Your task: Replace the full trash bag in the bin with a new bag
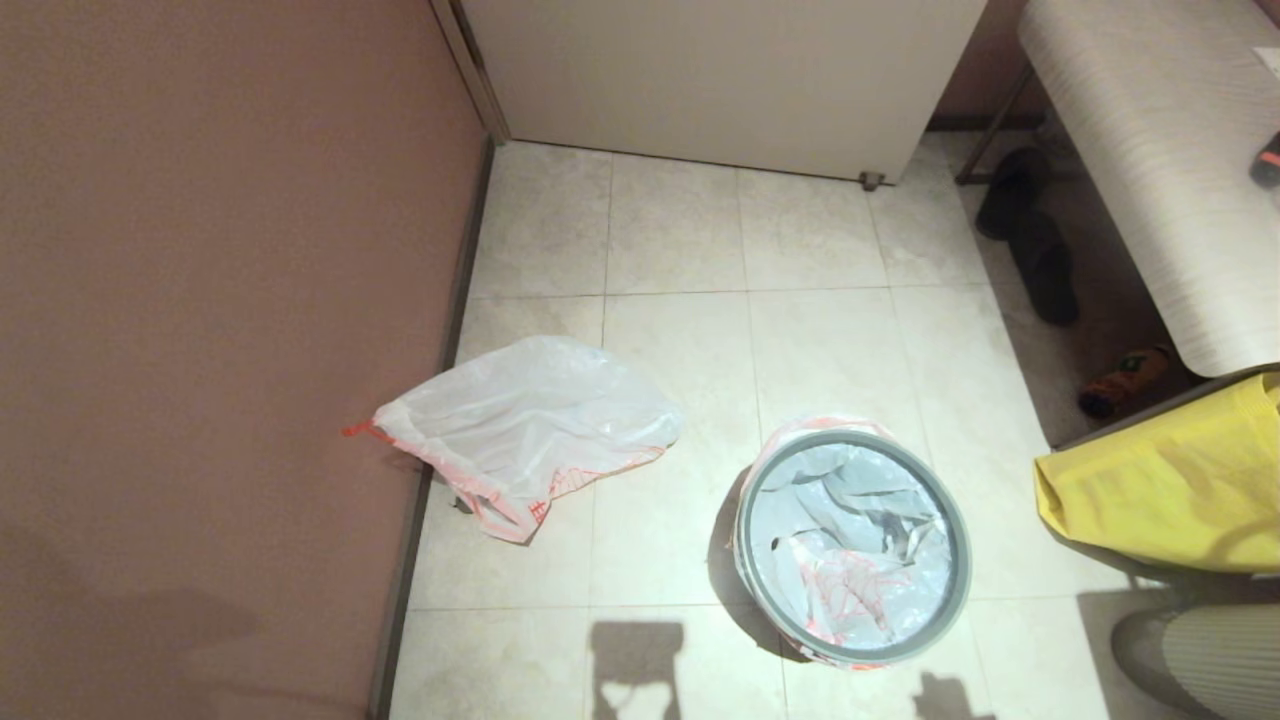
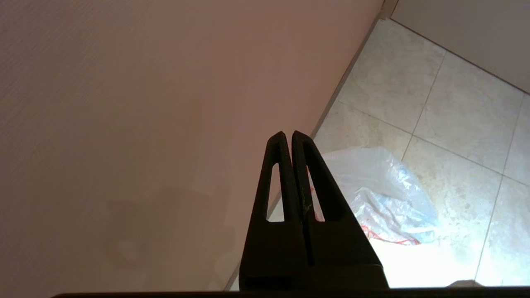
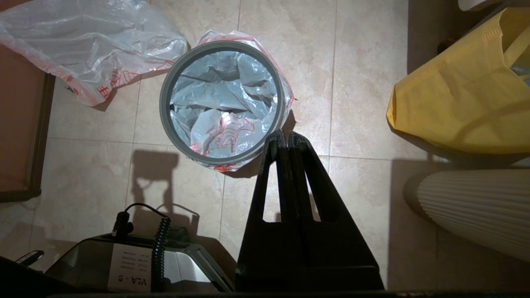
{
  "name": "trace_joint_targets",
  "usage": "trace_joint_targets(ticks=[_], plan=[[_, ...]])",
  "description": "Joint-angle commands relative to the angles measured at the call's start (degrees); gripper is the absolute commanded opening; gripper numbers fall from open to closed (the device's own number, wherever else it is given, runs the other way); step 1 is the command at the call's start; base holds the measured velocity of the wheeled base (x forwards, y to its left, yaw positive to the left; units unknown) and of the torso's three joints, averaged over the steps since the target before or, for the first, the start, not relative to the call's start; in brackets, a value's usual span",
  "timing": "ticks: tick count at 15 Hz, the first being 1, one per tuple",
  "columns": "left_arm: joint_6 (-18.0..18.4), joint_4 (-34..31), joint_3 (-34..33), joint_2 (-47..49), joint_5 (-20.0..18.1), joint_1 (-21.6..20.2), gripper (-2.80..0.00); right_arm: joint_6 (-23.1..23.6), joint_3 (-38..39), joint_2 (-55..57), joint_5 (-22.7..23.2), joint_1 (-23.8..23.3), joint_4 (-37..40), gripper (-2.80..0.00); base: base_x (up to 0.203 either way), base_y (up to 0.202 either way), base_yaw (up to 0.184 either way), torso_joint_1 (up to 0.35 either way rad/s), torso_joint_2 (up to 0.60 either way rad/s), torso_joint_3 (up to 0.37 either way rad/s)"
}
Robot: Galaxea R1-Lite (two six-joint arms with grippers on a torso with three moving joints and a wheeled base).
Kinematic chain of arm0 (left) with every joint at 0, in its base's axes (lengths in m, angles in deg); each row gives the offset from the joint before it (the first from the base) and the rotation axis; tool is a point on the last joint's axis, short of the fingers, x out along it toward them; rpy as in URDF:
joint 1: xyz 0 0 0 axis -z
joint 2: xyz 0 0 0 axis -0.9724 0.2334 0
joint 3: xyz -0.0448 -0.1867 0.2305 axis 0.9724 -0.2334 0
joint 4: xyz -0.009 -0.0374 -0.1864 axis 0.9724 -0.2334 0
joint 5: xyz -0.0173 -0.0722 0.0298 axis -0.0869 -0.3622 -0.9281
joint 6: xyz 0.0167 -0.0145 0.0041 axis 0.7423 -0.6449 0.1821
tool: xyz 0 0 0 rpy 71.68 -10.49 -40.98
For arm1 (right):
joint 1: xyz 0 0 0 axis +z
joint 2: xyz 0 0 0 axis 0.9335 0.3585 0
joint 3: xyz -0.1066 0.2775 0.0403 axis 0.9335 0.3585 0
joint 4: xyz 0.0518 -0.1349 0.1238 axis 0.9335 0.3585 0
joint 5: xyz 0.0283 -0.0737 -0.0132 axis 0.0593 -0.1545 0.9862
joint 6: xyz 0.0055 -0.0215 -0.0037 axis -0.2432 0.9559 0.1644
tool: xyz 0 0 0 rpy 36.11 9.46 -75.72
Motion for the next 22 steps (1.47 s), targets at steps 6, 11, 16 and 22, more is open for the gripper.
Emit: trace_joint_targets(ticks=[6, 11, 16, 22], plan=[[0.36, -2.4, -16.44, -17.62, -1.53, -6.15, -2.8, 0.11, 1.29, -0.74, -1.41, 0.01, 1.19, -2.8, 0.0, 0.0, 0.0, 0.0, 0.0, 0.0], [0.55, -2.15, -28.41, -25.36, -13.26, -8.08, -2.8, 0.78, 5.62, -2.28, 1.66, 1.18, 1.58, -2.8, 0.0, 0.0, 0.0, 0.0, 0.0, 0.0], [6.63, 2.03, -40.24, -33.14, -23.78, -8.15, -2.8, 3.55, 10.11, -7.23, 1.69, 3.78, 1.38, -2.8, 0.0, 0.0, 0.0, 0.0, 0.0, 0.0], [16.27, 15.2, -51.48, -33.46, -33.63, -8.18, -2.8, 6.64, 18.93, -17.38, -0.03, 4.76, -1.07, -2.8, 0.0, 0.0, 0.0, 0.0, 0.0, 0.0]])
